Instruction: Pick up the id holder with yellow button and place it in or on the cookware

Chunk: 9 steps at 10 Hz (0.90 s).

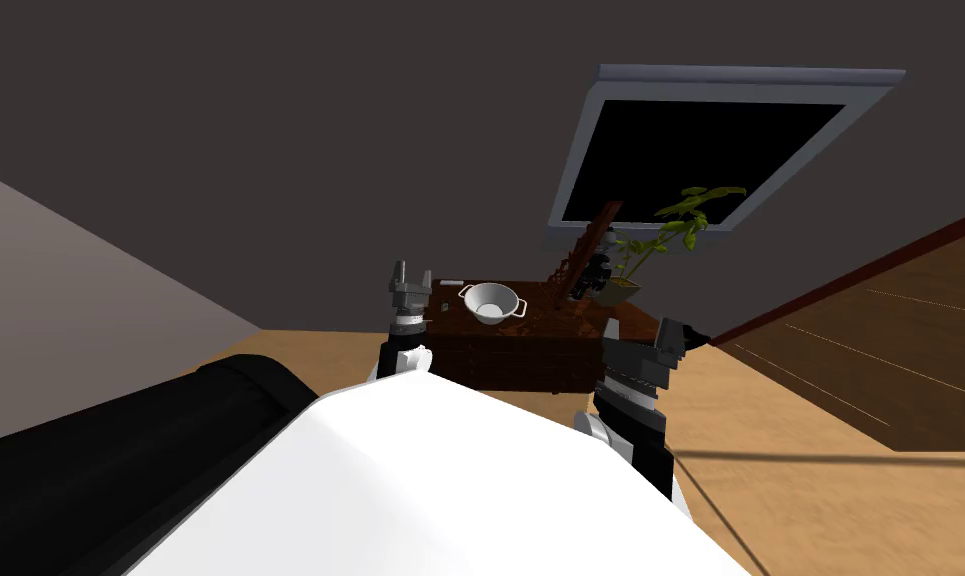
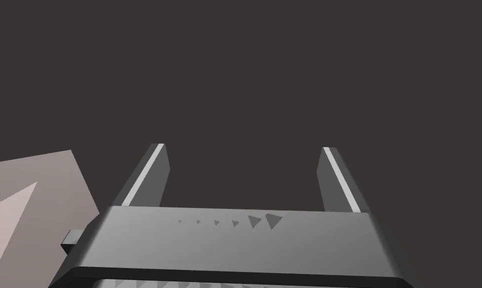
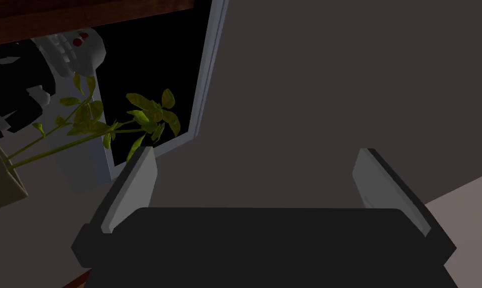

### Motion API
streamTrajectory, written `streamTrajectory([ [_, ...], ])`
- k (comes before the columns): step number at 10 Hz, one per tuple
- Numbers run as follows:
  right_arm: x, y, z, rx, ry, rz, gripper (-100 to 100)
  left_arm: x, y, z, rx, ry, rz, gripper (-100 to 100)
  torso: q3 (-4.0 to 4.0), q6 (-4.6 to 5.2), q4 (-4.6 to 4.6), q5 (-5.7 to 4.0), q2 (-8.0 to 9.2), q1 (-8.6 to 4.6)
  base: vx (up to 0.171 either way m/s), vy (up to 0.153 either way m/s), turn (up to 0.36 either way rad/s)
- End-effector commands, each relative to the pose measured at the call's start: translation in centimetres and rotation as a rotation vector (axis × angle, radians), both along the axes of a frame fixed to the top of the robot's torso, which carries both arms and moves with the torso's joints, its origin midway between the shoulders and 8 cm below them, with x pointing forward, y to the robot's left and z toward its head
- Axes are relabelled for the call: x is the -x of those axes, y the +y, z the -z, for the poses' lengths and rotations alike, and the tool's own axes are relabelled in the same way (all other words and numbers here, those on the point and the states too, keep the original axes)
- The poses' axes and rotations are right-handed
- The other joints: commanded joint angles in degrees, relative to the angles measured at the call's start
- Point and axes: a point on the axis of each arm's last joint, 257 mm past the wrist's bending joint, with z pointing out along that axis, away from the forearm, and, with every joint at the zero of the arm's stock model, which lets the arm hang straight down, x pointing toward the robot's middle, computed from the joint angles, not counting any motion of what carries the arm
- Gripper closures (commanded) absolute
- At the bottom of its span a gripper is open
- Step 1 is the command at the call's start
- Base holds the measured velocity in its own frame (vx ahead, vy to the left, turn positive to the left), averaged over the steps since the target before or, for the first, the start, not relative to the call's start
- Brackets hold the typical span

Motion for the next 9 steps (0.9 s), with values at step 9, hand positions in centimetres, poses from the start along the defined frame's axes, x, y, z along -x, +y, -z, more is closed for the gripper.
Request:
streamTrajectory([
  [9, 0.0, 0.0, 0.0, 0.0, 0.0, 0.0, 0, -6.3, -4.9, -1.1, -0.128, 0.054, 0.202, -100, 0.22, -0.01, 0.09, 0.13, 0.38, 0.55, -0.075, 0.103, 0.088],
])
